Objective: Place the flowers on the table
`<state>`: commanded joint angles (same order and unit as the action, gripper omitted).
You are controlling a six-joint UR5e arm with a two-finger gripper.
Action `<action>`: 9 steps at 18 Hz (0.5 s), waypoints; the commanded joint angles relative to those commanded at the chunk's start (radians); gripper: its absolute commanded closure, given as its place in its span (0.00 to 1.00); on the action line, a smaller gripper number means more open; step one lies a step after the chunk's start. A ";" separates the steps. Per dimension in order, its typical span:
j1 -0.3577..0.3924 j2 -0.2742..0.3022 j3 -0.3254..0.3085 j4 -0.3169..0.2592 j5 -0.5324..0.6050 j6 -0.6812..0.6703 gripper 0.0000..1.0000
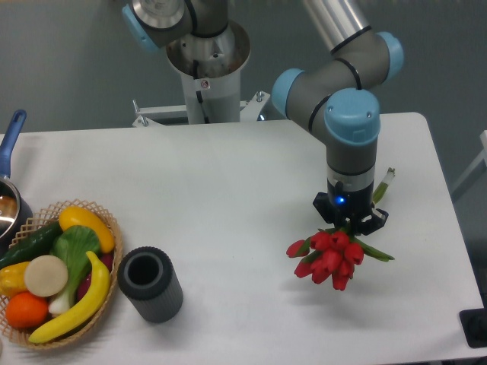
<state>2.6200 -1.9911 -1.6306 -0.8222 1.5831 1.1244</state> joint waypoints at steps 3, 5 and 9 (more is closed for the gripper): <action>-0.006 -0.003 0.002 0.000 0.000 0.000 0.93; -0.011 -0.012 -0.017 0.000 -0.002 -0.002 0.92; -0.041 -0.023 -0.035 0.003 -0.008 -0.002 0.81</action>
<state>2.5786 -2.0141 -1.6659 -0.8191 1.5754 1.1229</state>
